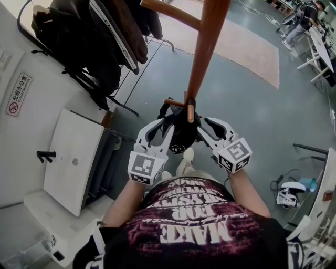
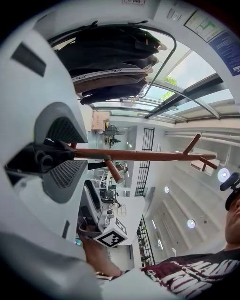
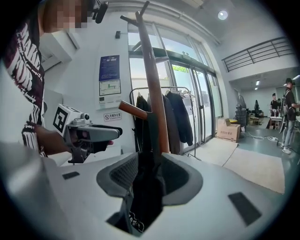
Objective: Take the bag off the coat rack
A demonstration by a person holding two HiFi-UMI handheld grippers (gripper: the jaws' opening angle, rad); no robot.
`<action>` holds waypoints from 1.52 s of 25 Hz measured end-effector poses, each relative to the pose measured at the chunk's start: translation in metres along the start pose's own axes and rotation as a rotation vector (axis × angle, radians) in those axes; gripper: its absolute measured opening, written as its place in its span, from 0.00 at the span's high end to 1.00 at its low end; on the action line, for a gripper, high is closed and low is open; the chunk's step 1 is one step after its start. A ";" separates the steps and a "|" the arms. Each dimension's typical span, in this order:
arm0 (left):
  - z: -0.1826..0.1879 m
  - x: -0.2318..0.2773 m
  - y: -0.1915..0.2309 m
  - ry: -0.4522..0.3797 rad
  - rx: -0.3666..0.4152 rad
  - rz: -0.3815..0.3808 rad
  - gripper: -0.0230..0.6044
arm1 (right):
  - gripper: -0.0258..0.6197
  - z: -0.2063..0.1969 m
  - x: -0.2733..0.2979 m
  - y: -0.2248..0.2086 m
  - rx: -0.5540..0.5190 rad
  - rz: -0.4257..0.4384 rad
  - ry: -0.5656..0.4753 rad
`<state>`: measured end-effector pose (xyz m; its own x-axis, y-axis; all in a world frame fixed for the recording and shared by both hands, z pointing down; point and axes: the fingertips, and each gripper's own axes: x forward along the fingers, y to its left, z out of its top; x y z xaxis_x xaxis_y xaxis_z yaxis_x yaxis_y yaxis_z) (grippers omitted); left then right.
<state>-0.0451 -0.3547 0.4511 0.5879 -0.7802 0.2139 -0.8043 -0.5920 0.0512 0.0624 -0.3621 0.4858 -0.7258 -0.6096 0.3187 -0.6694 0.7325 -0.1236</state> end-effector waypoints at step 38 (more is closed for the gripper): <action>-0.005 0.055 -0.006 0.052 -0.015 -0.007 0.95 | 0.95 0.003 0.026 -0.011 0.051 0.035 -0.019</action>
<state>-0.0083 -0.3933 0.4671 0.5883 -0.7643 0.2639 -0.8017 -0.5939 0.0673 0.0503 -0.3872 0.4932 -0.7516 -0.5895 0.2959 -0.6502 0.7376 -0.1821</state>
